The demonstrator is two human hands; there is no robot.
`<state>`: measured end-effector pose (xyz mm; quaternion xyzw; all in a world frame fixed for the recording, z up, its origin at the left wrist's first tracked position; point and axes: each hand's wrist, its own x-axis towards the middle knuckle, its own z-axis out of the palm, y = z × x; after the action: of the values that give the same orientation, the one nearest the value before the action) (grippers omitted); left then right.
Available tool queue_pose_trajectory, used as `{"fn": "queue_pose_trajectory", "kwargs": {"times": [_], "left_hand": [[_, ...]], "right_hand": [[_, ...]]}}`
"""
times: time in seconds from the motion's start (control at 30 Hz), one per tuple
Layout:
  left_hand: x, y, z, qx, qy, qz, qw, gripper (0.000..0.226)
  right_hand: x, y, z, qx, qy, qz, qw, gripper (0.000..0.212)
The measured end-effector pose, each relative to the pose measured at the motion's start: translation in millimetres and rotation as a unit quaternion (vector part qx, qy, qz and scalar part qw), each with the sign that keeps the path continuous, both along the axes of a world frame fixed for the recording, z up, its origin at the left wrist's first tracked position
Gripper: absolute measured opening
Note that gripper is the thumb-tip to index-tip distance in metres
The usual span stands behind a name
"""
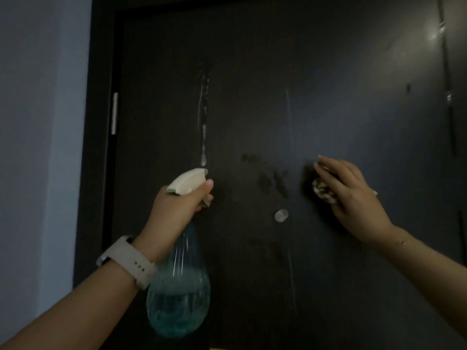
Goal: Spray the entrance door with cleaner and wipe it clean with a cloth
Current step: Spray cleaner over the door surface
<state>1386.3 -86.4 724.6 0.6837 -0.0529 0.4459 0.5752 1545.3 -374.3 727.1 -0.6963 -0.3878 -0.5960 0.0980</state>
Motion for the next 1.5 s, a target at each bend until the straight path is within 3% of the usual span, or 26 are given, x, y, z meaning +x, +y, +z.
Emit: {"fn": "queue_pose_trajectory", "kwargs": {"times": [0.17, 0.37, 0.57, 0.7, 0.83, 1.0, 1.1, 1.3, 1.5], "left_hand": [[33, -51, 82, -0.001, -0.048, -0.036, 0.998, 0.02], [65, -93, 153, 0.047, -0.106, -0.019, 0.993, 0.021], [81, -106, 175, 0.061, -0.114, 0.035, 0.991, 0.011], [82, -105, 169, 0.076, -0.109, 0.038, 0.99, 0.02], [75, -102, 152, 0.076, -0.103, 0.038, 0.991, 0.01], [58, -97, 110, 0.047, -0.067, 0.014, 0.997, 0.029], [42, -96, 69, 0.022, -0.045, 0.015, 0.999, 0.029], [31, -101, -45, 0.017, 0.008, 0.034, 0.999, 0.002], [35, -114, -114, -0.036, 0.077, 0.039, 0.996, 0.011]], "right_hand": [[31, -26, 22, 0.025, 0.016, 0.023, 0.999, 0.063], [46, -19, 11, 0.055, -0.001, 0.05, 0.997, 0.069], [46, -20, 9, 0.048, -0.01, 0.042, 0.998, 0.074], [47, -20, 10, 0.053, -0.011, 0.03, 0.998, 0.077], [46, -20, 9, 0.05, -0.014, 0.028, 0.998, 0.077], [44, -20, 5, 0.047, -0.004, 0.044, 0.998, 0.075], [43, -23, -15, 0.033, 0.006, 0.042, 0.999, 0.076], [42, -29, -50, 0.012, 0.029, 0.041, 0.999, 0.075], [38, -29, -61, 0.024, 0.046, 0.054, 0.997, 0.072]]}}
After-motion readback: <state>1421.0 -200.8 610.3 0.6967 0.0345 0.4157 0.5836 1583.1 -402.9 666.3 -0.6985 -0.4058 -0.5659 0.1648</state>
